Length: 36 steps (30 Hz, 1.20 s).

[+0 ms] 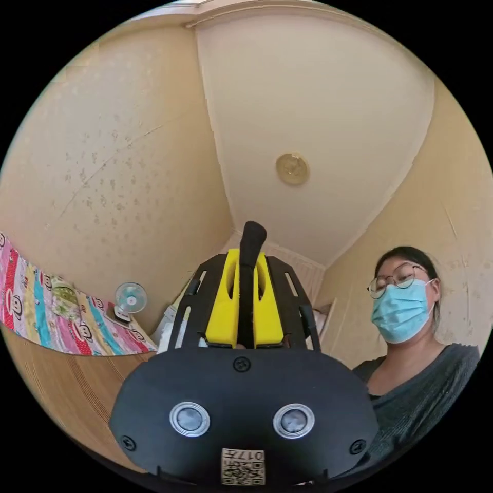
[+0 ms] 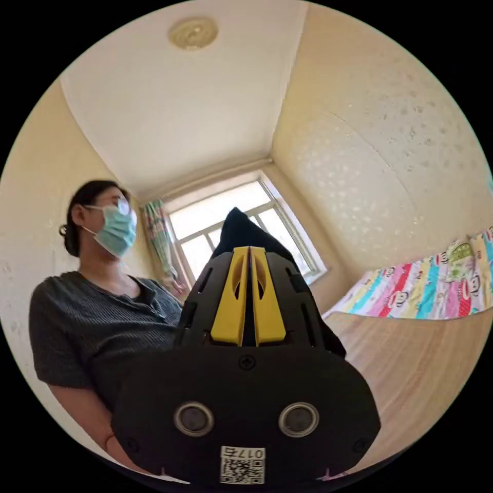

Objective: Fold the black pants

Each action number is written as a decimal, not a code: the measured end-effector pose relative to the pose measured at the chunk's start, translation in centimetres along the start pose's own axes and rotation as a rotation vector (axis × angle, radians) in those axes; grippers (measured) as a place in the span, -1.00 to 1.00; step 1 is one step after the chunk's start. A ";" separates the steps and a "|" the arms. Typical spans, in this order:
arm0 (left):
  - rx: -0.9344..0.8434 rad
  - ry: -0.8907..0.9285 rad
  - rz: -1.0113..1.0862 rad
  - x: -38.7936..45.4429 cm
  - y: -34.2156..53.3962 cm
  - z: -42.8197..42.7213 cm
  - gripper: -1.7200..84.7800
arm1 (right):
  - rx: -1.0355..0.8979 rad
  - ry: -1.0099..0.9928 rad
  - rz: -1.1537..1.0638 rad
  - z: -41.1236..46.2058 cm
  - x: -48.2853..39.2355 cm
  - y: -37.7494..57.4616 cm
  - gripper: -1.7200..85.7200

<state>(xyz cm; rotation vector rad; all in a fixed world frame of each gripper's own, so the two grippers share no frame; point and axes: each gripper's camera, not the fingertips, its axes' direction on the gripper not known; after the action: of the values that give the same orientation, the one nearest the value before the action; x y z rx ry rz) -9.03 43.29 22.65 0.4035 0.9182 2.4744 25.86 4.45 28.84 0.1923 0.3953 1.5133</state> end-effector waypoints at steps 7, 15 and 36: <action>0.045 -0.264 0.273 8.7 -1.5 7.0 -0.89 | -0.293 0.117 -0.221 12.5 -10.7 2.0 -0.50; 0.003 -0.251 0.315 13.2 -1.6 10.7 -0.88 | -0.166 0.528 -0.167 16.4 -16.3 -0.8 -0.84; -0.304 -0.185 0.505 21.7 -11.9 9.1 -0.88 | -0.014 0.716 -0.436 6.5 -33.1 -29.6 -0.89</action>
<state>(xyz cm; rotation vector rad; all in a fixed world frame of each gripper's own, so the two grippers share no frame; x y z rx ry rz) -19.72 67.38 23.68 0.8225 0.3838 2.9011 55.47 -29.31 28.43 -0.4404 0.9285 1.1110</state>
